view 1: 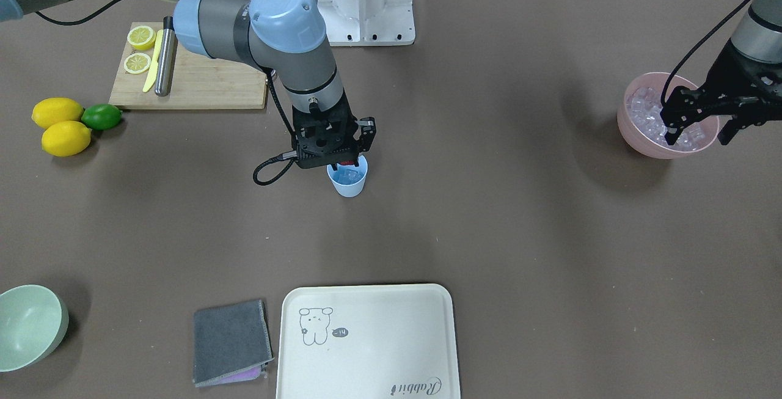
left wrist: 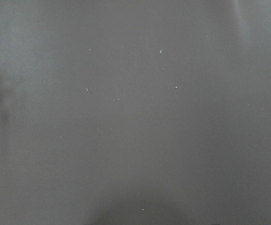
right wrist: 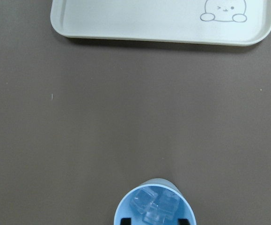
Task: Put ice and strawberries in cup
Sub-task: 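Carry the strawberry with the right gripper over the blue cup and release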
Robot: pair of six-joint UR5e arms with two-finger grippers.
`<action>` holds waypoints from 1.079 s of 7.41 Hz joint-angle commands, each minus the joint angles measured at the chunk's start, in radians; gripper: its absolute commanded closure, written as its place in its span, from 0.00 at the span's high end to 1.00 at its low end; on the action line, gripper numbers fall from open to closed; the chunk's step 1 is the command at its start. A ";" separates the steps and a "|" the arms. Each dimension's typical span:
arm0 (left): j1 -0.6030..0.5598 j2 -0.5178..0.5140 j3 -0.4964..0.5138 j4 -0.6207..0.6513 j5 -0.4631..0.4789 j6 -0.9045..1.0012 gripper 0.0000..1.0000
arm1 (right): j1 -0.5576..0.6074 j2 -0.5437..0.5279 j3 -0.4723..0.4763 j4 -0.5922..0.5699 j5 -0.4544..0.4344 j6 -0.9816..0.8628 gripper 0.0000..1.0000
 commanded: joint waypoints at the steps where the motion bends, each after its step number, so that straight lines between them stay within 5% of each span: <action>1: 0.001 0.000 0.001 0.000 0.000 0.000 0.88 | -0.016 -0.003 -0.003 0.002 -0.020 0.027 0.63; 2: -0.001 0.000 0.005 0.000 0.000 0.000 0.88 | -0.022 0.000 -0.002 0.004 -0.038 0.054 1.00; 5: -0.005 -0.009 0.047 0.000 0.000 0.004 0.88 | 0.005 -0.046 0.073 -0.002 -0.037 0.056 1.00; 8: -0.265 -0.004 0.137 0.018 -0.204 0.322 0.89 | 0.204 -0.363 0.271 -0.010 0.117 -0.210 1.00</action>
